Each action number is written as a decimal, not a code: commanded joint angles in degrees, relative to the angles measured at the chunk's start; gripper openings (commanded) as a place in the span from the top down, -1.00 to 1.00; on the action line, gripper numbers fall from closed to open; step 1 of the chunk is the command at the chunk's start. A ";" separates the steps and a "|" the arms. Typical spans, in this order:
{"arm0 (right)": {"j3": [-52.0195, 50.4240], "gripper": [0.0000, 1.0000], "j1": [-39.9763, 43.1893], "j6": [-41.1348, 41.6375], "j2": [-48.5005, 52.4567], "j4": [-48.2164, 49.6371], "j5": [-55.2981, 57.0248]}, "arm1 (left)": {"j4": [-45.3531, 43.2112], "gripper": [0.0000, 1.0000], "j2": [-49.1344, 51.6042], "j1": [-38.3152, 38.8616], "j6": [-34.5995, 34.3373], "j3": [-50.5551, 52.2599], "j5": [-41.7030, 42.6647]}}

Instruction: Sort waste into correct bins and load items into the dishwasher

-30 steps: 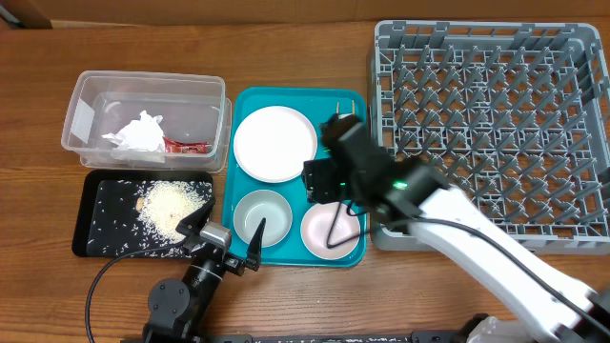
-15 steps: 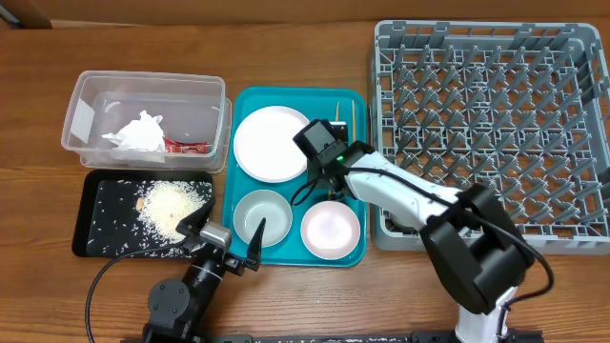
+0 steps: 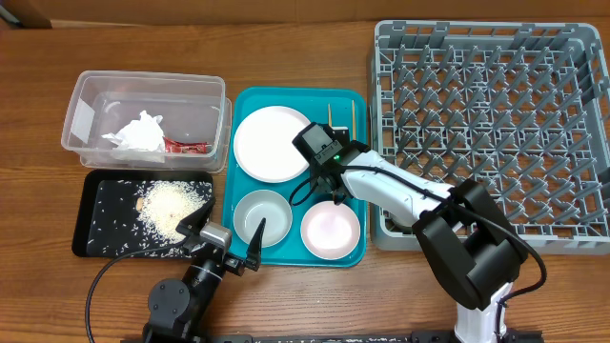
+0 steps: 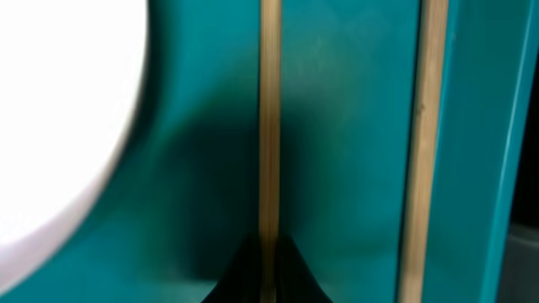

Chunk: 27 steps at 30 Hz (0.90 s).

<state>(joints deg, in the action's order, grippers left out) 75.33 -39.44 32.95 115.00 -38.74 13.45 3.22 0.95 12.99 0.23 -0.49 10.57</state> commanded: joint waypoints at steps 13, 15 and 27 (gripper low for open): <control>8.35 0.92 5.73 -11.08 -22.43 -9.07 4.96 | -0.02 -1.00 -0.70 -0.33 0.92 0.24 0.90; 7.72 0.92 8.28 -12.26 -21.84 -11.21 4.94 | -0.02 -1.00 -0.70 -0.33 0.90 0.24 0.90; 1.81 0.92 15.72 -15.10 -16.72 -12.26 -2.99 | -0.02 -1.00 -0.70 -0.33 0.92 0.24 0.90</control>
<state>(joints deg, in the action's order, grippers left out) 77.71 -23.66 19.14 97.27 -50.92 12.84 3.22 0.95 12.99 0.23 -0.49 10.59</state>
